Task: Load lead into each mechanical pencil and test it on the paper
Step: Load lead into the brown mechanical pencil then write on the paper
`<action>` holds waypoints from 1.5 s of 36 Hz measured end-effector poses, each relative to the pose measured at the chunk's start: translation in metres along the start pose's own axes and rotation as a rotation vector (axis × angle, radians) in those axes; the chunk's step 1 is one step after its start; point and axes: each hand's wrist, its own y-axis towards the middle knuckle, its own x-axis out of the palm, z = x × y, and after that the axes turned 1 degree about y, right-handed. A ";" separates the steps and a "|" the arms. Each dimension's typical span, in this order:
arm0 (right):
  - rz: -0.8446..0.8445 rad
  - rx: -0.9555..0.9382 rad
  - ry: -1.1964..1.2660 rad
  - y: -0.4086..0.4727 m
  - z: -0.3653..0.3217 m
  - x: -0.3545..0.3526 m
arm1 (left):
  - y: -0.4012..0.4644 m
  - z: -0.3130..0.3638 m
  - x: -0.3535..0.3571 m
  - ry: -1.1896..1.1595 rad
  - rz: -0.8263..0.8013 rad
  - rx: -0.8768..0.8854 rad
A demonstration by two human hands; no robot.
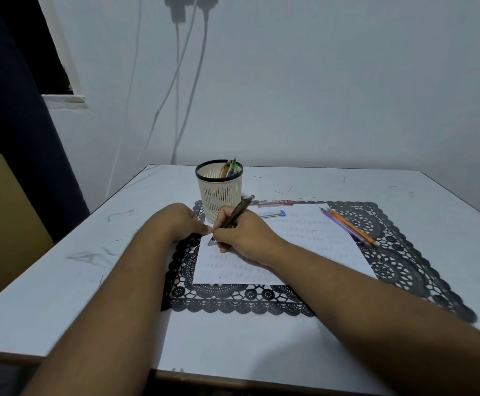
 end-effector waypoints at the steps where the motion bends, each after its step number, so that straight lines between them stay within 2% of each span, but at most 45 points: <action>1: -0.006 0.004 0.001 0.000 0.000 0.000 | 0.000 0.000 0.000 0.000 0.000 0.001; 14: 0.022 -0.010 0.017 0.005 0.004 -0.001 | -0.002 0.004 -0.001 0.002 0.003 -0.009; 18: -0.014 0.009 0.023 0.003 0.004 0.001 | -0.002 0.002 -0.001 -0.003 0.007 -0.009; 24: 0.051 -0.026 0.058 0.001 0.002 -0.003 | -0.002 0.003 0.000 -0.002 0.001 -0.006; 54: -0.093 -0.015 0.028 -0.005 0.001 0.003 | -0.002 0.006 0.001 0.034 0.017 -0.012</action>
